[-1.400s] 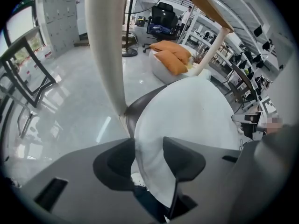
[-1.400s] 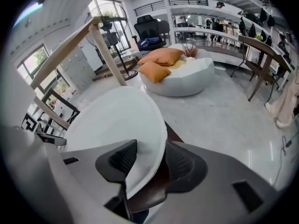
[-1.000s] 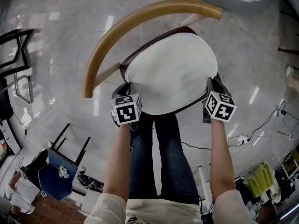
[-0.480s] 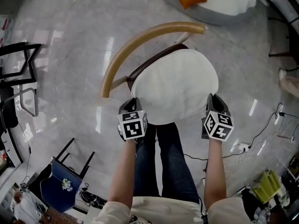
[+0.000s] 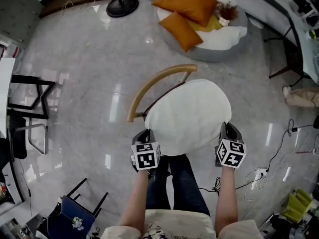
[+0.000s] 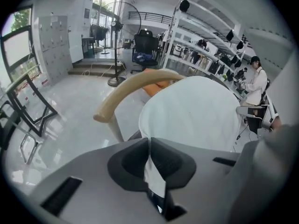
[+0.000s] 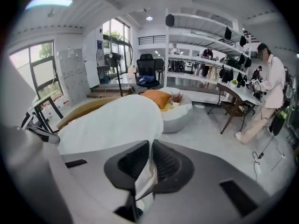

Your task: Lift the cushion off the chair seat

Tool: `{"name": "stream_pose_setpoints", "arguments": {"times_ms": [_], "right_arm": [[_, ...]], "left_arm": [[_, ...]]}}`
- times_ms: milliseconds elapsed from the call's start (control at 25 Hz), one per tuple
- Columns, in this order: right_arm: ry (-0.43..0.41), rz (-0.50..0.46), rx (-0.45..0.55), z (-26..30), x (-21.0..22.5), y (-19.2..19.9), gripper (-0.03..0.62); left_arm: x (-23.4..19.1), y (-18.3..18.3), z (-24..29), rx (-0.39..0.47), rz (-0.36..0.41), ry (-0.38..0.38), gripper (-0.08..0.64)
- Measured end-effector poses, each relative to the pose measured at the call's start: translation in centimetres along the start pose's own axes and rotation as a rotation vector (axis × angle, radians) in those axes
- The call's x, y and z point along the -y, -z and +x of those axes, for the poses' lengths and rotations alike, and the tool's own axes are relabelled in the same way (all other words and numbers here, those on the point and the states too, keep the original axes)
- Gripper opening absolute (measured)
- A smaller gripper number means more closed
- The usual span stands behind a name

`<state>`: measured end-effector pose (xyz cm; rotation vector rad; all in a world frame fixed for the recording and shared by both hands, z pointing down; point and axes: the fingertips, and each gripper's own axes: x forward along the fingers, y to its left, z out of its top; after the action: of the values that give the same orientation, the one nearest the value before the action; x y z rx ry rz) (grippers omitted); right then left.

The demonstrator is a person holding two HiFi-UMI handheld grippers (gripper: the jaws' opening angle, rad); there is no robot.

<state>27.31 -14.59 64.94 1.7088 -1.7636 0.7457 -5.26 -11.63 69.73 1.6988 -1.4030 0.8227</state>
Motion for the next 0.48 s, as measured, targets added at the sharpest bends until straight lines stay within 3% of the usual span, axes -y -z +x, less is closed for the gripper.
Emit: {"name": "stream_pose_setpoints", "arguments": {"times_ms": [480], "right_arm": [[0.039, 0.058, 0.22, -14.8, -1.7, -9.9, 0.051]], "left_arm": [[0.9, -10.6, -15.8, 0.257, 0.067, 0.008, 0.029]]}}
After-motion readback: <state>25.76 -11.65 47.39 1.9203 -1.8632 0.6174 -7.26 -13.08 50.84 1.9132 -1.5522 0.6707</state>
